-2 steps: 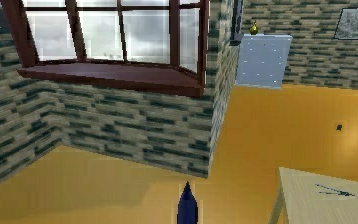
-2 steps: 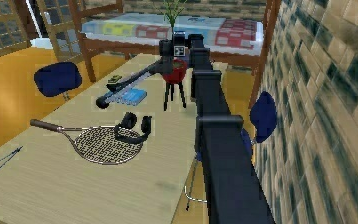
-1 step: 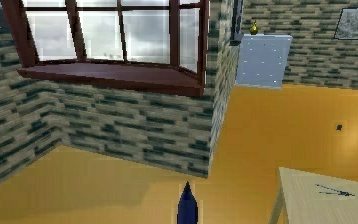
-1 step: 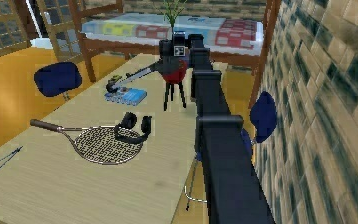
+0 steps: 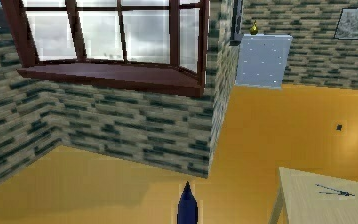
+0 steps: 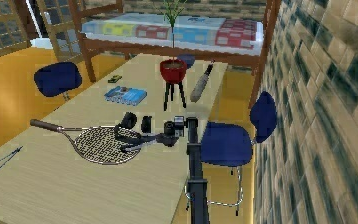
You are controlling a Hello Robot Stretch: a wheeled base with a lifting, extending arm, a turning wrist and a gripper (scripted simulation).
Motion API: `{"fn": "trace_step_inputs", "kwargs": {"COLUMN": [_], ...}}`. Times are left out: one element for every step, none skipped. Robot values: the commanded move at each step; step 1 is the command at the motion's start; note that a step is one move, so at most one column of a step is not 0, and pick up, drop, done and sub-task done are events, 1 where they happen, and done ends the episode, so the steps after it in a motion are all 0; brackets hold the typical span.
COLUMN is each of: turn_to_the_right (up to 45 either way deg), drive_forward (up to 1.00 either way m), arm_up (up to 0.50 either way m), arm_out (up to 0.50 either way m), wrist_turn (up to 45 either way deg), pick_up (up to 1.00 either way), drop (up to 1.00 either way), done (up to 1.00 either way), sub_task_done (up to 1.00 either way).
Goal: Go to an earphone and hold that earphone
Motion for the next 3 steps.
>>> {"fn": "trace_step_inputs", "kwargs": {"turn_to_the_right": [0.0,0.0,0.0], "drive_forward": [0.00,0.00,0.00], "arm_up": [0.00,0.10,0.00], "arm_out": [0.00,0.00,0.00], "wrist_turn": [0.0,0.0,0.0], "pick_up": [1.00,0.00,0.00], "drop": [0.00,0.00,0.00], "done": [0.00,0.00,1.00], "sub_task_done": [0.00,0.00,0.00]}}
